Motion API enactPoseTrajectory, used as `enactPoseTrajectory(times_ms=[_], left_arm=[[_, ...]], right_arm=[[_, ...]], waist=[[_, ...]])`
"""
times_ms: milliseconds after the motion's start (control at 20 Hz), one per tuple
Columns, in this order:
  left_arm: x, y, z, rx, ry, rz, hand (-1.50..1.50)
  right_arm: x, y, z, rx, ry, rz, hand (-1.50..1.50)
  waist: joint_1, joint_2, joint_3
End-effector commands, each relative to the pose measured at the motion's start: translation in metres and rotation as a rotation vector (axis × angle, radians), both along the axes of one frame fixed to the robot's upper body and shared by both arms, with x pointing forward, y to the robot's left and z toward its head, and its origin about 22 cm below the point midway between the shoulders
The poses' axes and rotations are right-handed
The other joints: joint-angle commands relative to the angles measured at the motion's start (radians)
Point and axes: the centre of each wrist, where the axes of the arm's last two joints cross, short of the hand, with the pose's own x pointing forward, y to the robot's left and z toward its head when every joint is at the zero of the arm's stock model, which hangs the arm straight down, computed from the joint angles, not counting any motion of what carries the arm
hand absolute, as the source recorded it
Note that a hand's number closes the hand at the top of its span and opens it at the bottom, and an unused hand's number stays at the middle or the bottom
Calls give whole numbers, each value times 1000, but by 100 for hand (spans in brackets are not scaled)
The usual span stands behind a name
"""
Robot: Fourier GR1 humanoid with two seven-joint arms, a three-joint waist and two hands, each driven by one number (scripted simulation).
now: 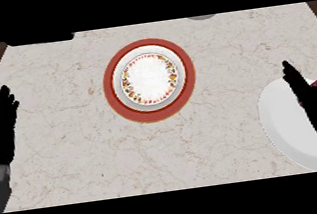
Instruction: Pick the can from the plate and place it in the plate
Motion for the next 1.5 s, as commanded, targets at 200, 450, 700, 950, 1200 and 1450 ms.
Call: enactPoseTrajectory(times_ms=[200, 450, 700, 950, 1200, 1450], left_arm=[[25, -50, 58, 22, -228, -302, 0], [28, -67, 74, -25, -235, -388, 0], [28, -64, 68, -20, -226, -403, 0], [18, -56, 82, -12, -212, -394, 0], [15, -67, 67, -20, -206, -391, 0], [18, -57, 76, -8, -208, -384, 0]], right_arm=[[20, 92, 39, 221, -152, 781, 150], [12, 41, 23, -447, -226, 751, 150], [-4, 30, -37, 79, -315, 590, -150], [12, -22, -12, 162, -444, 593, -150], [31, -62, 66, -83, -458, 586, -150], [26, -85, 115, -439, -242, 563, -150]], waist=[[11, -2, -16], [-35, 2, -20], [-48, 8, -20], [-42, 1, -22], [-50, -2, -24], [-61, -5, -27]])
